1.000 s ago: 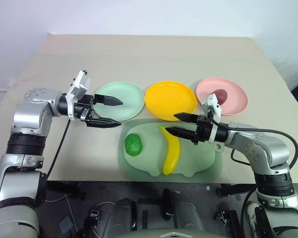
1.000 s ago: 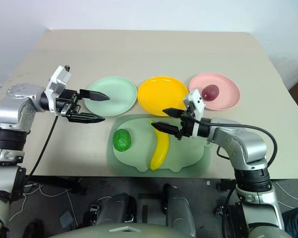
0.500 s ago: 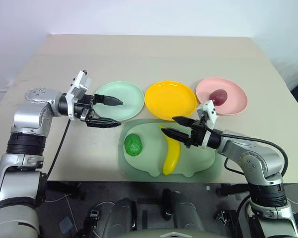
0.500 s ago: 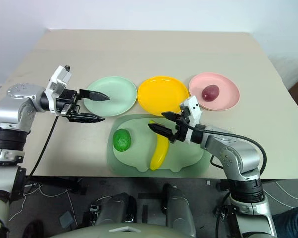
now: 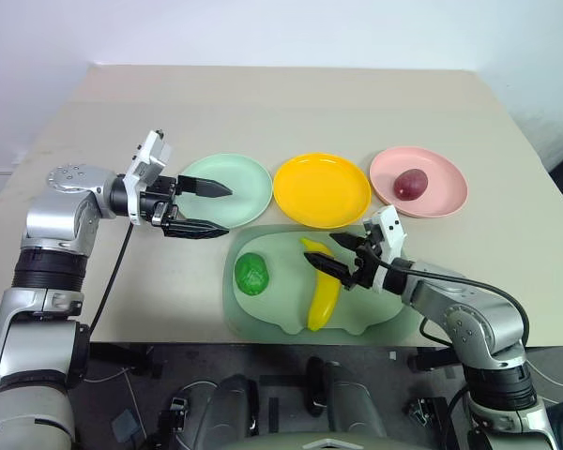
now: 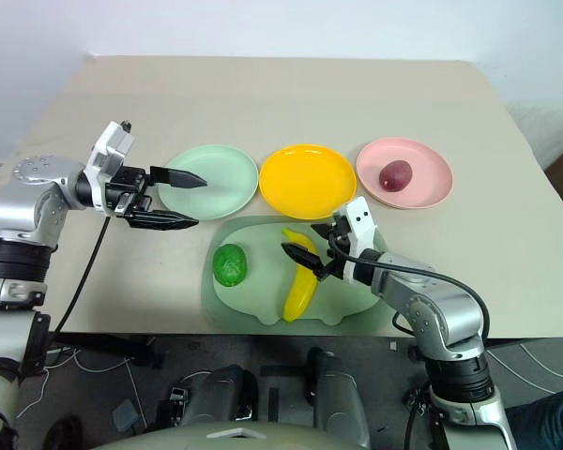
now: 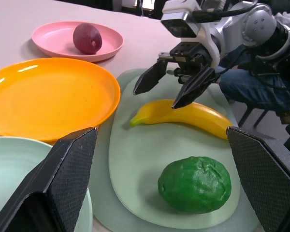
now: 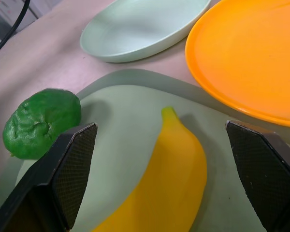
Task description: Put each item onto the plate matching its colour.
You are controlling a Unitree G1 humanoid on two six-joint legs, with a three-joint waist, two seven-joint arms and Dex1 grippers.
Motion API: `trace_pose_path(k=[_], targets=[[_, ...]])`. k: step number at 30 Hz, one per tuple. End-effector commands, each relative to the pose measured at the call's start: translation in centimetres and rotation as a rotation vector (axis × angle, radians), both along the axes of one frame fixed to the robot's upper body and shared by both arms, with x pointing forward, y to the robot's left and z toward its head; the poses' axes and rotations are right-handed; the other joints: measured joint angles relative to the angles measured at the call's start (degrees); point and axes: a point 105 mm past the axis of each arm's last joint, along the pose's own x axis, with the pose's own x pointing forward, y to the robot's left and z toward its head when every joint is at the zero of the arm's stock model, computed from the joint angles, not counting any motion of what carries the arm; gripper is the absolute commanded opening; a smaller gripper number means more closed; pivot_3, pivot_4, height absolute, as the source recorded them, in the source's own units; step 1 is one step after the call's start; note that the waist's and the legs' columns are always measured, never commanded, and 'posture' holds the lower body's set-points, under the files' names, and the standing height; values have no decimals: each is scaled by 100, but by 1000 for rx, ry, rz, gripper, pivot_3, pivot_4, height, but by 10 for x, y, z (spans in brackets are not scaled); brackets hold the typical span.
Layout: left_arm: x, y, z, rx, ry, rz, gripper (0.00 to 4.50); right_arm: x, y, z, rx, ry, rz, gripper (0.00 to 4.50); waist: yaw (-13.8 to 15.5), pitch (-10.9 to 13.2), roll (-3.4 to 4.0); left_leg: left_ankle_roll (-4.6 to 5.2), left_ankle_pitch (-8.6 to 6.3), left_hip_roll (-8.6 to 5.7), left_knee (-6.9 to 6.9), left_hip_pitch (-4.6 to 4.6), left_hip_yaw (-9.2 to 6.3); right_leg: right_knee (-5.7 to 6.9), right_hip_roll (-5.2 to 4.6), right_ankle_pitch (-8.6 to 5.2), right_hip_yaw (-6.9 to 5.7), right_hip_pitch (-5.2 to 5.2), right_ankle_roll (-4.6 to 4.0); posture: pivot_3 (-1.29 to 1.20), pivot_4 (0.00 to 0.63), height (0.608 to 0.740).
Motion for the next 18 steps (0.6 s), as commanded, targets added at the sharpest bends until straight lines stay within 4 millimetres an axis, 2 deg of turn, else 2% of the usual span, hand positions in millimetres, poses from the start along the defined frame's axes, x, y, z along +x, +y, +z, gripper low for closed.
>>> trace_pose_path(k=[1, 11, 18], targets=[[0, 0, 11, 0, -49, -12, 4500, -4, 3, 11, 6, -44, -15, 4465, 1, 0, 0, 0, 0, 0, 0, 0, -1, 0, 0, 0, 0, 0, 0, 0, 150, 740], [3, 0, 18, 4, -69, -6, 4500, -1, -1, 6, -33, 1, -95, 4465, 3, 0, -1, 2, -1, 0, 0, 0, -8, 0, 0, 0, 0, 0, 0, 0, 150, 740], [3, 0, 19, 4, -67, -6, 4500, -5, 5, 4, -69, 21, -87, 4465, 0, 0, -1, 4, -2, 0, 0, 0, -9, 0, 0, 0, 0, 0, 0, 0, 150, 740]])
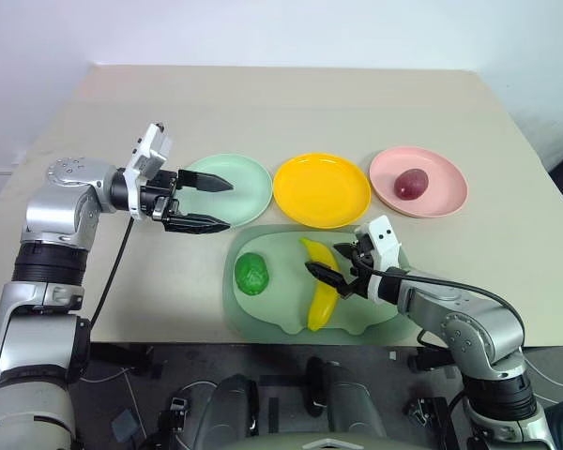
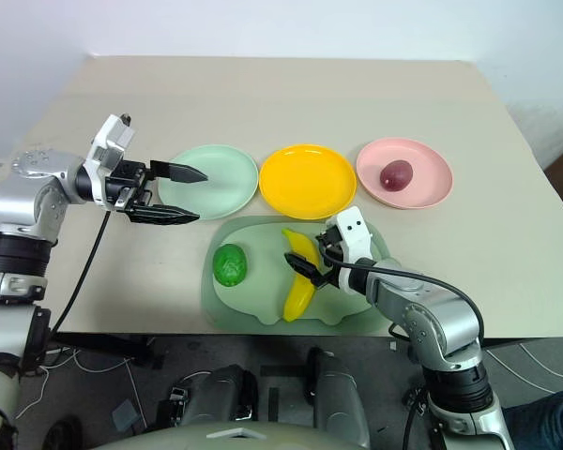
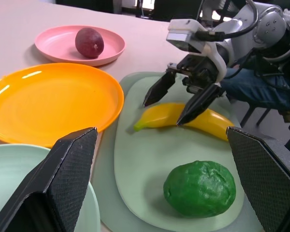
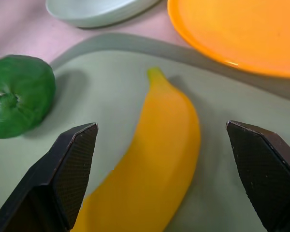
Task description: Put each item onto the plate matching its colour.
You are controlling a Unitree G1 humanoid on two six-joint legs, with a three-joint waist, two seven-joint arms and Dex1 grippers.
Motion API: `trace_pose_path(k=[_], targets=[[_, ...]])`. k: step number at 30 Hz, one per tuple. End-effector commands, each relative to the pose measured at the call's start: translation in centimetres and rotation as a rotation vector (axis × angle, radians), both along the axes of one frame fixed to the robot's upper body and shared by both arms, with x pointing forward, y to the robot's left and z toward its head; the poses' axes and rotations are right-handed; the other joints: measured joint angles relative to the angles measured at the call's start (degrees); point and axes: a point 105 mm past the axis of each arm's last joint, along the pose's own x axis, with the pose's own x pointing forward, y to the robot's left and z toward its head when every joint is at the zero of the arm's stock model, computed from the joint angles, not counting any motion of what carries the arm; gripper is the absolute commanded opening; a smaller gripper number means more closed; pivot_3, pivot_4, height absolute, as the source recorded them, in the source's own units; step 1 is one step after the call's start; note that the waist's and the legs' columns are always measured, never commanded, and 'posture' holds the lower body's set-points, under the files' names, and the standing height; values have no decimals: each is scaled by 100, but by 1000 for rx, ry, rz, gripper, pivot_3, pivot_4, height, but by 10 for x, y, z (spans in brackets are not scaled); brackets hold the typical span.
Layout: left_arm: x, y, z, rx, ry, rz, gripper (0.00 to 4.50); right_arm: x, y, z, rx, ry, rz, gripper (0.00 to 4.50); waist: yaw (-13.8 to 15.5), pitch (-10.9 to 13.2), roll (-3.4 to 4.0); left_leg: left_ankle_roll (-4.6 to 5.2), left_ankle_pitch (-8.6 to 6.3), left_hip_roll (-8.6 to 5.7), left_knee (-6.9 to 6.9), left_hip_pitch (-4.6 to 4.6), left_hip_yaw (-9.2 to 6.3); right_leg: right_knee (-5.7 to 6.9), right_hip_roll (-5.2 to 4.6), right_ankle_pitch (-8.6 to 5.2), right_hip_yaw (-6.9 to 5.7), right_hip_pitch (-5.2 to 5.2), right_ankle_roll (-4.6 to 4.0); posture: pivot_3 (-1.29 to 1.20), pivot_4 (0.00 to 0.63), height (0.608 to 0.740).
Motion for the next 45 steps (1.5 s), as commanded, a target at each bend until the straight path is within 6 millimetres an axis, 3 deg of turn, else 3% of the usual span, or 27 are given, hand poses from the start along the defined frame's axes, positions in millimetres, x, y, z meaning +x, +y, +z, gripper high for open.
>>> trace_pose_path(k=[1, 9, 12, 17, 19, 28, 33, 36, 39, 45], targets=[[-1, 1, 12, 2, -47, -5, 4500, -3, 8, 16, -19, -69, 21, 4465, 1, 0, 0, 0, 0, 0, 0, 0, -1, 0, 0, 0, 0, 0, 0, 0, 150, 740], [0, 1, 13, -3, -46, -5, 4500, -7, 6, 11, -70, -71, 47, 4465, 1, 0, 0, 2, -1, 0, 0, 0, -2, 0, 0, 0, 0, 0, 0, 0, 150, 740], [0, 1, 12, 3, -47, -4, 4500, -7, 3, 6, -127, -76, 54, 3883, 2, 0, 0, 2, -1, 0, 0, -1, -2, -1, 0, 0, 0, 0, 0, 0, 150, 740], [1, 1, 14, -2, -51, -3, 4500, -8, 4, 4, -169, -92, 79, 2177, 5, -3, -4, 2, -1, -1, 0, -1, -3, -1, 0, -1, 0, 1, 0, 0, 150, 740], [1, 1, 14, -3, -51, -2, 4500, -7, 3, 5, -181, -102, 84, 1765, 4, -3, -6, 3, -2, -1, 0, 1, -4, -2, 0, -1, 0, 2, 0, 0, 150, 740], [1, 3, 14, -6, -48, 3, 4500, -3, 9, 19, -115, -148, 111, 1767, 2, -4, -6, 3, -2, -1, 0, 1, -5, -1, 0, -1, 0, 2, 0, 0, 150, 740], [1, 3, 13, -9, -45, 5, 4500, -1, 15, 44, 46, -162, 117, 1767, 2, -4, -6, 3, -2, 0, 0, 0, -5, -1, 1, 0, -1, 2, 0, 0, 150, 740], [2, 3, 13, -11, -43, 7, 4500, 10, 13, 69, 179, -189, 81, 1767, 0, -3, -5, 3, -2, 0, 1, 0, -4, -1, 0, 0, -1, 2, 0, 0, 150, 740], [1, 3, 12, -12, -43, 6, 4500, 25, 6, 81, 241, -200, 15, 1767, 4, -3, -5, 3, -1, 0, 0, 1, -5, -1, 1, 0, -2, 2, 0, 0, 150, 740], [1, 3, 10, -19, -42, 10, 4500, 60, -5, 78, 171, -194, -125, 1767, -10, -3, -4, 3, -1, -1, -2, 0, 0, -1, 0, 0, -1, 1, 0, 0, 150, 740]])
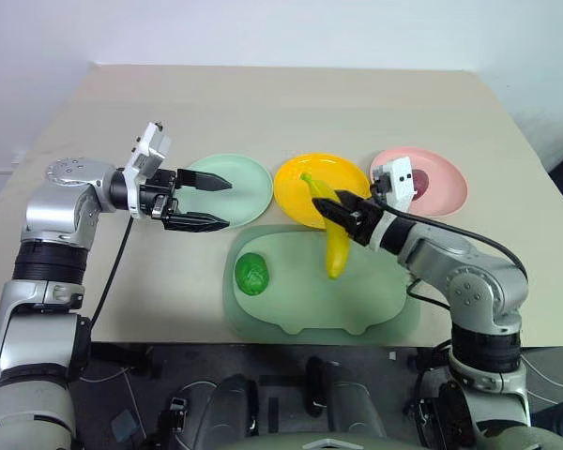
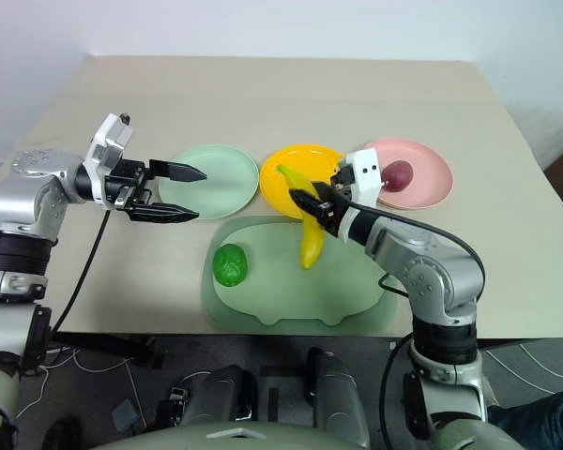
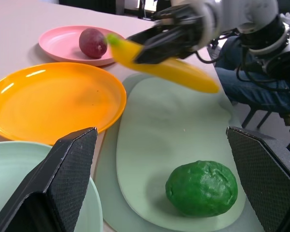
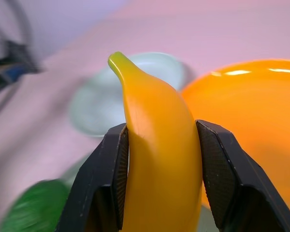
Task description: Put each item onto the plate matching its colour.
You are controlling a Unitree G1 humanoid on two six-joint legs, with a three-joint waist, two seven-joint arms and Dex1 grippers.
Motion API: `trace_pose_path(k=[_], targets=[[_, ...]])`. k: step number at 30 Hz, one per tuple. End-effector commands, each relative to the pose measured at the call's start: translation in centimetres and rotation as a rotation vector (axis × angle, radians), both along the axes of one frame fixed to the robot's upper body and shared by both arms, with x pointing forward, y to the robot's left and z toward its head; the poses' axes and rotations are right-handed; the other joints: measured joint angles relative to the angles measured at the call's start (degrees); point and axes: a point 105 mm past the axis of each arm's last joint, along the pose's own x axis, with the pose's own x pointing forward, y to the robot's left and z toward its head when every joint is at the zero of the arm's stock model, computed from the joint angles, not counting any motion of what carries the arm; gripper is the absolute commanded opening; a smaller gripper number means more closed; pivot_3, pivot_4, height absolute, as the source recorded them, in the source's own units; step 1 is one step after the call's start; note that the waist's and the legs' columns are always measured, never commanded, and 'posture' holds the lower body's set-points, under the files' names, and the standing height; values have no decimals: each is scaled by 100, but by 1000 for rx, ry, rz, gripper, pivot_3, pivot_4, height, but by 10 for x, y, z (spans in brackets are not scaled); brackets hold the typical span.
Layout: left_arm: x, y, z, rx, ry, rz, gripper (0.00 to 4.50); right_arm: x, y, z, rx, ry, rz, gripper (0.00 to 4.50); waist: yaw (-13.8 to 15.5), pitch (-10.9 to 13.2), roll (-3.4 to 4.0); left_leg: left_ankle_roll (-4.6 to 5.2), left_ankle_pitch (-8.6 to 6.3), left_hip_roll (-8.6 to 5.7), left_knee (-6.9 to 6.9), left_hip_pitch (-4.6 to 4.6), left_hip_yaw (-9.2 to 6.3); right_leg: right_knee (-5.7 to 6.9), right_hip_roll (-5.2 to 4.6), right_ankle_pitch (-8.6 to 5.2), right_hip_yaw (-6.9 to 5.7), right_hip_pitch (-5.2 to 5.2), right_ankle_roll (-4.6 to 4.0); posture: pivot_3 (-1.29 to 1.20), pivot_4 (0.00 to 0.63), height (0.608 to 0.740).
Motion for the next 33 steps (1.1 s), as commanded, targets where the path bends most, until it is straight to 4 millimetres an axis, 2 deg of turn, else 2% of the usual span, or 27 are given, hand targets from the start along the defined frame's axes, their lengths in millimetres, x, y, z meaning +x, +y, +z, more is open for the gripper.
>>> trace_pose_path(k=[1, 7, 11, 16, 20, 22, 30, 33], targets=[[-1, 2, 9, -8, -47, 3, 4500, 20, -9, 7, -27, -39, -101, 1767, -8, 0, 0, 0, 0, 0, 0, 0, 0, 0, 0, 0, 0, 0, 0, 0, 150, 740], [-3, 3, 9, -11, -44, 7, 4500, 53, -27, 6, -105, -87, -200, 1767, -19, 1, 1, 0, 0, 0, -3, -1, 3, -1, 0, 0, 1, -2, 0, 0, 150, 740], [-3, 2, 10, -17, -47, 8, 4500, 67, -26, 14, -84, -101, -189, 1767, -23, 2, 2, 0, 0, 0, -3, -2, 4, -1, 0, 0, 1, -3, 0, 0, 150, 740], [-4, 1, 9, -20, -43, 14, 4500, 89, -17, 16, -153, -134, -155, 1767, -39, 2, 4, 0, 0, 1, -7, -1, 5, 0, 1, 0, 2, -6, 0, 0, 150, 740], [-7, 2, 8, -13, -44, 18, 4500, 99, -26, 6, -185, -116, -171, 1767, -22, 2, 4, -2, 1, 1, -9, -5, 14, 0, -1, 0, 1, -9, 0, 0, 150, 740], [-7, 3, 8, -11, -44, 27, 4500, 101, -27, 3, -146, -91, -166, 1767, -21, 2, 4, -3, 2, 1, -8, -6, 16, -1, -2, 0, 2, -9, 0, 0, 150, 740], [-9, 5, 9, -15, -41, 38, 4500, 103, -27, 0, -178, -109, -182, 4454, -41, 4, 6, -29, 16, 3, -10, -5, 17, 0, -1, 0, 2, -11, 0, 0, 150, 740], [-9, 5, 8, -17, -38, 37, 4500, 100, -23, 4, -179, -123, -153, 4454, -41, 4, 6, -29, 17, 3, -10, -5, 17, 0, -1, 0, 3, -12, 0, 0, 150, 740]])
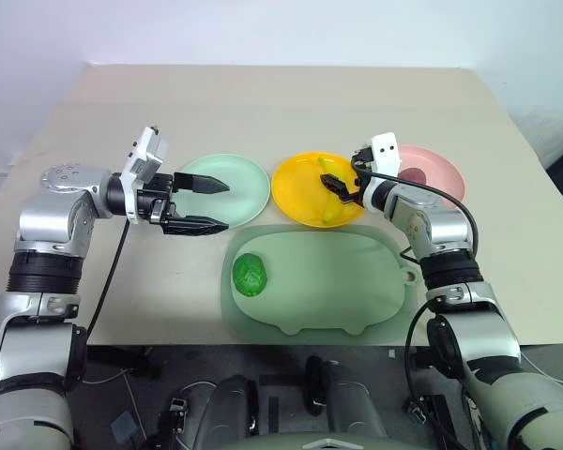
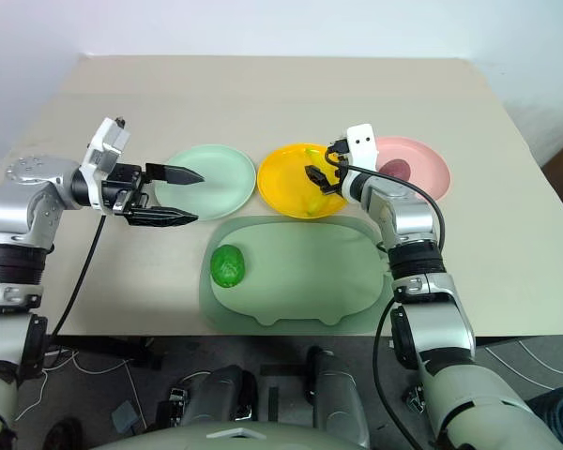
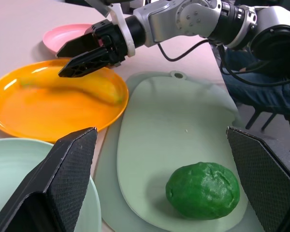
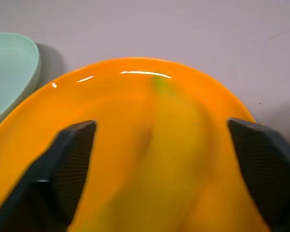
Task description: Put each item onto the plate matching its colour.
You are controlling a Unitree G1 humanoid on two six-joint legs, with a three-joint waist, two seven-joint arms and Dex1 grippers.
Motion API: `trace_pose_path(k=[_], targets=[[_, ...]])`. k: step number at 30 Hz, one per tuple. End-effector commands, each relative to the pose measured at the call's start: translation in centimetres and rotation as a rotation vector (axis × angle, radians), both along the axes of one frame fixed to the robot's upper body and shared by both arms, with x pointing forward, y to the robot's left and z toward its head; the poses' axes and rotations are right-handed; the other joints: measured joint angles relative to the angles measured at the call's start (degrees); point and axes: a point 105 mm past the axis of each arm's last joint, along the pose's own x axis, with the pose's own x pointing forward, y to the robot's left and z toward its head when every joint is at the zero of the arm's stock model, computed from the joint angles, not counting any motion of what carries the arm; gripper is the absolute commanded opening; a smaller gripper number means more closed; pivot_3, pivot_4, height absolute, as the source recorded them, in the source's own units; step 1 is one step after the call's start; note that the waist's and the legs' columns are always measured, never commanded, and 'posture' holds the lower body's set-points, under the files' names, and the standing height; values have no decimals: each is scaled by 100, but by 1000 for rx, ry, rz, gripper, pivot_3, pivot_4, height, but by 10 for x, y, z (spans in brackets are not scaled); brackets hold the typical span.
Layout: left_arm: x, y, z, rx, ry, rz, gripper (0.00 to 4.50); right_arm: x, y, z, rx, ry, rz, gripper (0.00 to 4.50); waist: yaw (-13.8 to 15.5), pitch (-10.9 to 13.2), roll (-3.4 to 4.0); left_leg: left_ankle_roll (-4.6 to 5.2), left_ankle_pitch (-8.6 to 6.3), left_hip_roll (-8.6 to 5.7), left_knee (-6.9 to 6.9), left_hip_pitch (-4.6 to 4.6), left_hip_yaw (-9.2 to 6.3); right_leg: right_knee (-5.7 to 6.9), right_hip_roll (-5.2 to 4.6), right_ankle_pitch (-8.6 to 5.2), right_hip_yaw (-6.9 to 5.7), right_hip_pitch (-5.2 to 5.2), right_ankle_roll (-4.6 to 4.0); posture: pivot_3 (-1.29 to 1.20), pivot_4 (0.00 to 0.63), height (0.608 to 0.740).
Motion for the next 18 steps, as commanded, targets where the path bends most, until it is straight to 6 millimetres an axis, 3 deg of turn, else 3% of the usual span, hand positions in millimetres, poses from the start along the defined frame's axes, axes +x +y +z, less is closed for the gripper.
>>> trace_pose_path(k=[1, 5, 9, 15, 18], targets=[[-2, 1, 12, -13, -44, -4, 4500, 0, 6, 28, 26, -92, 35, 4454, 2, 0, 0, 0, 0, 0, 0, -1, 0, 0, 0, 0, 0, 0, 0, 0, 150, 740], [-2, -1, 13, -15, -48, -9, 4500, -7, 8, 47, 167, -143, 87, 4454, 12, 1, 1, 0, 0, 0, 1, -1, 0, 0, 0, 0, 0, -1, 0, 0, 150, 740], [-2, -2, 13, -17, -48, -11, 4500, -35, 15, 77, 206, -290, 299, 4454, 19, 2, 3, 0, 0, 1, 0, -2, -2, 0, 0, 0, 0, -3, 0, 0, 150, 740], [0, -5, 11, -15, -56, -10, 4500, -81, 11, 66, 100, -288, 601, 4454, 37, 1, 1, 18, -10, -2, 2, 0, -4, -3, -1, 0, -1, 5, 1, 0, 150, 740], [2, -7, 10, -20, -57, -6, 4500, -103, -5, 44, 9, -250, 704, 4454, 39, 1, 1, 26, -15, -2, 2, 4, -3, 0, 0, 0, -1, 6, 1, 0, 150, 740]])
